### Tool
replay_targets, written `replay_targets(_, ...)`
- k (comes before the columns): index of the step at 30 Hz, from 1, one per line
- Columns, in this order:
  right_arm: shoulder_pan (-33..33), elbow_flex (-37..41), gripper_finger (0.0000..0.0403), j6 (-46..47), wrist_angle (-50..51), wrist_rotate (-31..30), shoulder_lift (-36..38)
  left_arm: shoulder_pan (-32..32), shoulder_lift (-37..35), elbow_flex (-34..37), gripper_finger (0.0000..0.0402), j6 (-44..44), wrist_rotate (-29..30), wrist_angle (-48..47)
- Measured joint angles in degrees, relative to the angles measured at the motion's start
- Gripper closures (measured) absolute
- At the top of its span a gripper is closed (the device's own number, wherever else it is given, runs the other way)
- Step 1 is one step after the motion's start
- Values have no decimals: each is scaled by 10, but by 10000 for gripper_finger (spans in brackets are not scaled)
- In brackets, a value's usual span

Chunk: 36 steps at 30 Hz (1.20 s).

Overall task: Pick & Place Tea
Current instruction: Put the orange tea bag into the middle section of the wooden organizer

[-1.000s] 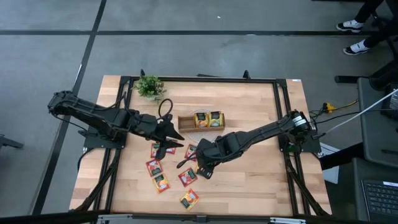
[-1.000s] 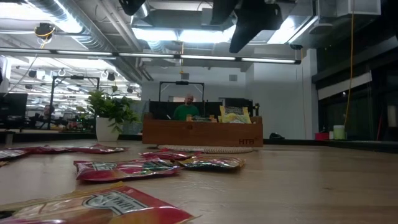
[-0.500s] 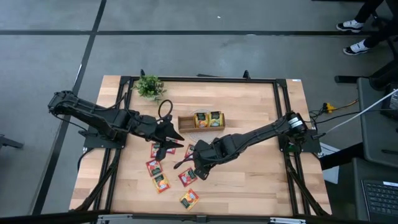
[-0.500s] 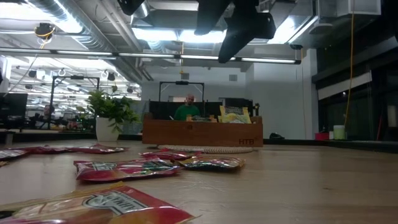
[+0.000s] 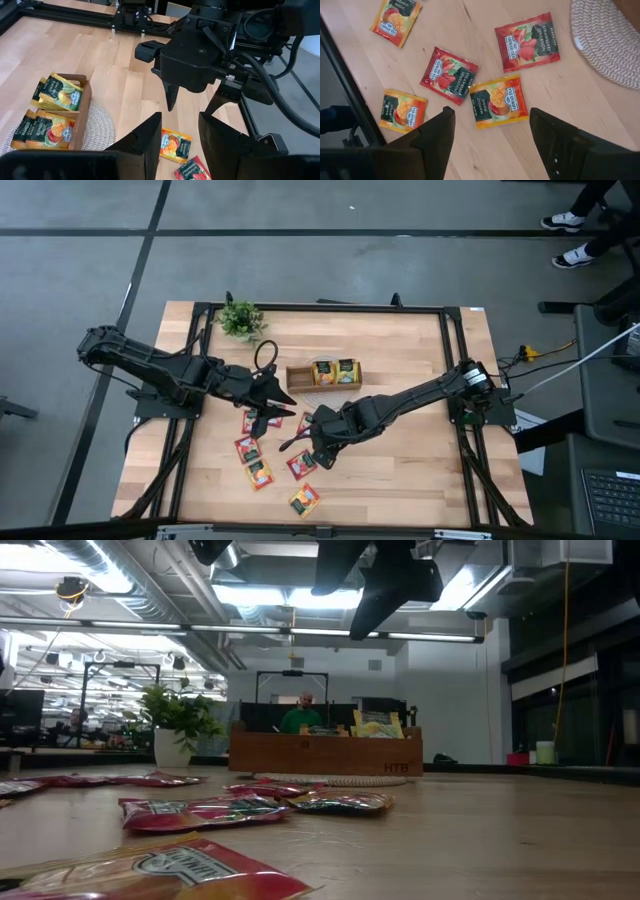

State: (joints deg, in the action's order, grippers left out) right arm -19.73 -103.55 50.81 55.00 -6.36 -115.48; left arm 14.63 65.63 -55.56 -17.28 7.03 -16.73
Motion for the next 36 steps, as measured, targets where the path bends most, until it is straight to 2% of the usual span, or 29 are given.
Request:
replay_targets(14,-1,0,147,-3,-22,15,0,-1,0,0,277,-1,13,-1)
replay_targets(19,-5,0,147,-5,-31,2,-4,-1,0,0,277,-2,13,-1)
replay_targets(22,-6,-1,147,-5,-33,4,-21,-1,0,0,277,-1,14,0)
replay_targets(29,-6,0,147,-1,-31,51,-78,-1,0,0,277,-2,14,0)
replay_targets(32,-8,0,147,-22,-29,50,-92,-1,0,0,277,-2,14,0)
replay_targets(36,-12,0,147,-95,-28,50,-105,-1,0,0,277,-4,15,-2)
